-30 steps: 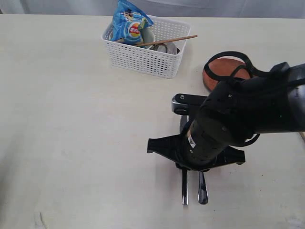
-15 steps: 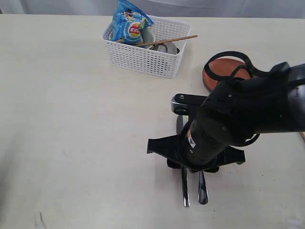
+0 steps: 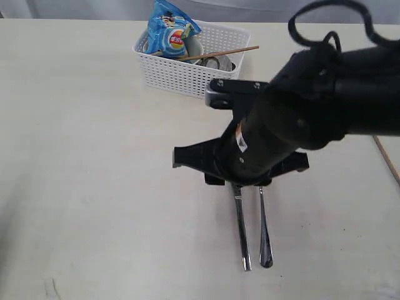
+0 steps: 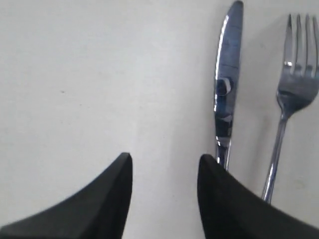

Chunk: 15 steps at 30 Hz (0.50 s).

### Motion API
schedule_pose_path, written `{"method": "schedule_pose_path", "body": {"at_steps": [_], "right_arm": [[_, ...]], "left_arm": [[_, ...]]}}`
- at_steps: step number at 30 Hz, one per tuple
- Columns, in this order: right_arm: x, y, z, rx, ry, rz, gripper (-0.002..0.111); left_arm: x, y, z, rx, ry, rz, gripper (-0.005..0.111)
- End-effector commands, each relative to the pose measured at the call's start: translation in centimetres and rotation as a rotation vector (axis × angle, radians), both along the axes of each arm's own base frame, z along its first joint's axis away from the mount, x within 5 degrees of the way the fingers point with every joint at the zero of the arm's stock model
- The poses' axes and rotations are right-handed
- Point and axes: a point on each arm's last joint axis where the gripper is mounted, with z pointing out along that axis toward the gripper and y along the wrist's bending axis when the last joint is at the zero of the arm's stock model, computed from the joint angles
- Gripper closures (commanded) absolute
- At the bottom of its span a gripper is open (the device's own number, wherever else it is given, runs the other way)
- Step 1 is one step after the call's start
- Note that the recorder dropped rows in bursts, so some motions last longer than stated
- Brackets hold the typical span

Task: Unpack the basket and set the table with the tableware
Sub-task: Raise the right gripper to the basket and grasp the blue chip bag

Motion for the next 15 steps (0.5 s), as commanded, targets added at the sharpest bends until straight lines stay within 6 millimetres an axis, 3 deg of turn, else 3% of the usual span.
{"method": "schedule_pose_path", "body": {"at_steps": [1, 6, 13, 15], "right_arm": [[1.2, 0.8, 2.8, -0.061, -0.035, 0.089, 0.070], [3.6, 2.5, 6.1, -0.113, -0.115, 0.120, 0.070], [10.5, 3.1, 10.7, 0.043, -0.196, 0.056, 0.069], [12.5, 3.0, 11.7, 0.100, -0.220, 0.028, 0.064]], "left_arm": [[0.0, -0.1, -0.1, -0.012, -0.001, -0.006, 0.107], [0.0, -0.1, -0.1, -0.012, -0.001, -0.006, 0.107], [0.0, -0.1, -0.1, -0.012, -0.001, -0.006, 0.107], [0.0, -0.1, -0.1, -0.010, -0.001, -0.007, 0.107]]}}
